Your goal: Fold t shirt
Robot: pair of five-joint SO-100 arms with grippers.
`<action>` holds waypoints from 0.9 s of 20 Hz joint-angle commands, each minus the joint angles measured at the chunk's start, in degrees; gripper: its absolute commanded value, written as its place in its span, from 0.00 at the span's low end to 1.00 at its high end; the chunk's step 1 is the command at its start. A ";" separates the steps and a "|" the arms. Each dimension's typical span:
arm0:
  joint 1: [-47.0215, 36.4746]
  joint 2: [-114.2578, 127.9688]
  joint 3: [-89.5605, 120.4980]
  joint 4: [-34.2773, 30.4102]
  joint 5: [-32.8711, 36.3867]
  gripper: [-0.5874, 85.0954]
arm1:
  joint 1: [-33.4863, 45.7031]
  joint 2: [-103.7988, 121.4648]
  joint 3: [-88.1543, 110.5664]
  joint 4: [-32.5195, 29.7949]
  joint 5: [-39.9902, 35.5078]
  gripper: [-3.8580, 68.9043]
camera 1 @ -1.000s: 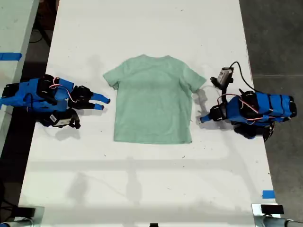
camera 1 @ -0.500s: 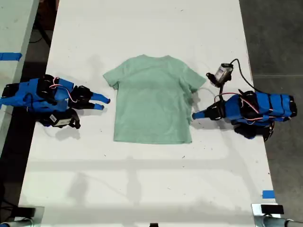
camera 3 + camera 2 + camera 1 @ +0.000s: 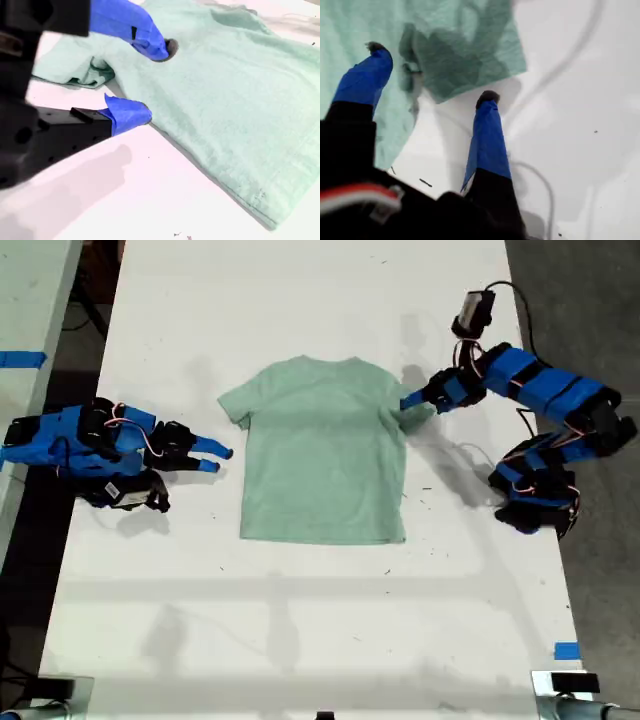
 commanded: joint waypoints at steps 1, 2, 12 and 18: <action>0.44 0.35 2.37 -1.14 0.09 0.21 | 3.08 -6.68 -1.23 -8.44 2.02 0.52; 0.44 0.35 2.37 -1.14 0.09 0.21 | 3.52 -8.70 -0.79 -11.34 2.02 0.52; 0.44 0.35 2.37 -1.14 0.18 0.21 | 1.67 -13.62 -5.10 -13.36 5.27 0.07; 0.44 0.35 2.37 -1.14 0.18 0.21 | -11.78 -10.81 -31.46 -0.62 2.11 0.07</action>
